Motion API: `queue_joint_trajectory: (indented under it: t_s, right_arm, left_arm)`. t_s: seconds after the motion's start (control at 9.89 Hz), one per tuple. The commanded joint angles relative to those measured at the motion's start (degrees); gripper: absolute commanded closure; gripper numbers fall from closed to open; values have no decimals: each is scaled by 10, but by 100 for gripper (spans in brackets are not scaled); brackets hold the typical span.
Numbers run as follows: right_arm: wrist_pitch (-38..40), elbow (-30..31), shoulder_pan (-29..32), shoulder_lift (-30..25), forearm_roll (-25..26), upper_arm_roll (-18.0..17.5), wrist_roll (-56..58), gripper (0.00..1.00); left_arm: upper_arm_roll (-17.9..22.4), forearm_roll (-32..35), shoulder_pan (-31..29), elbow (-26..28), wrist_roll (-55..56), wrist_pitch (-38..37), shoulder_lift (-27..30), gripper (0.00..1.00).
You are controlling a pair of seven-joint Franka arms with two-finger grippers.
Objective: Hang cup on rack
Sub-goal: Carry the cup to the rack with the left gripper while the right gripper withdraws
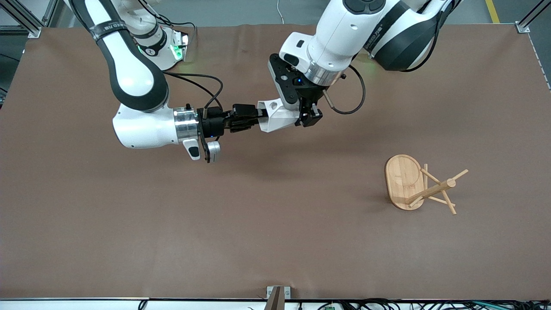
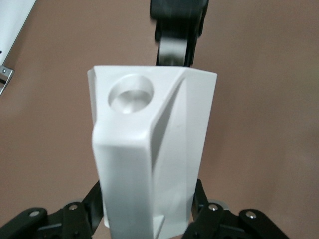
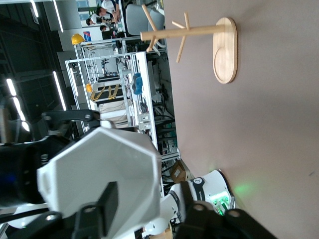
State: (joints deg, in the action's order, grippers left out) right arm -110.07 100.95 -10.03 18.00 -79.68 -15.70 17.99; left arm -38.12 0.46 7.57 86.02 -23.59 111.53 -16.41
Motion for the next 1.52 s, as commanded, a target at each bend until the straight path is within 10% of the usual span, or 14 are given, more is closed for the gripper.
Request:
queue_joint_trajectory:
  t_s: [0.0,0.81,1.21,1.42]
  right_arm:
    - [4,10,29,-39,60,38,-5,0]
    - [-94,51,104,-142,448,160,-11,0]
    - [22,-34,99,-150,724,197,-146,0]
    - [129,-113,99,-151,769,198,-168,0]
  left_arm:
    - [1,26,-9,7,82,-36,11,74]
    - [4,71,-109,-4,307,-63,24,74]
    - [5,85,-175,-3,323,-82,26,74]
    - [20,81,-189,11,330,-98,21,74]
